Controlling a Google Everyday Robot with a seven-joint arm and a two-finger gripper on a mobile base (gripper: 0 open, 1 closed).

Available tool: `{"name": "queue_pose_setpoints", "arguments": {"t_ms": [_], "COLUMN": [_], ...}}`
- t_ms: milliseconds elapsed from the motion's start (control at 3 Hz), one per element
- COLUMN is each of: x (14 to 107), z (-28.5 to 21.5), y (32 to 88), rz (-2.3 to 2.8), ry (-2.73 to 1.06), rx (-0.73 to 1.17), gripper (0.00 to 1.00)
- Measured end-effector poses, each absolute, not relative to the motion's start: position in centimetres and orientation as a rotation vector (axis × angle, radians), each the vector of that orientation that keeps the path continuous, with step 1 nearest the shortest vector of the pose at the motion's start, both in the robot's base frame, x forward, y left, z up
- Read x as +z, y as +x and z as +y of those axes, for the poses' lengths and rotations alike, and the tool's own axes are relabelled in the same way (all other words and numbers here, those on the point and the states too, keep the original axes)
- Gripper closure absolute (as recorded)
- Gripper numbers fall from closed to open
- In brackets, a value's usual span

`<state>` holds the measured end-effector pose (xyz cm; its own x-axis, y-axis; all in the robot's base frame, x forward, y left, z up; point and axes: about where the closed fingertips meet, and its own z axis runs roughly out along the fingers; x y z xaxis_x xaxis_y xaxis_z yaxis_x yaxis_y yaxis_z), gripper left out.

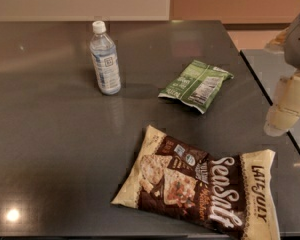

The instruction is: Move blue plastic bottle near brown chip bag

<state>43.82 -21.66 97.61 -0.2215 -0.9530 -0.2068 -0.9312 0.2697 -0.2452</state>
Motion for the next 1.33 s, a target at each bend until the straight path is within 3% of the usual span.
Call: {"name": "queue_pose_setpoints", "arguments": {"t_ms": [667,1333], "x": [97.2,95.8], "z": [-19.3,-14.0], "y": [46.8,53.2], "rz": [2.207,2.127], "ry": [-1.695,-1.588], "rx": [-0.083,0.013], "gripper": [0.0,0.0]}}
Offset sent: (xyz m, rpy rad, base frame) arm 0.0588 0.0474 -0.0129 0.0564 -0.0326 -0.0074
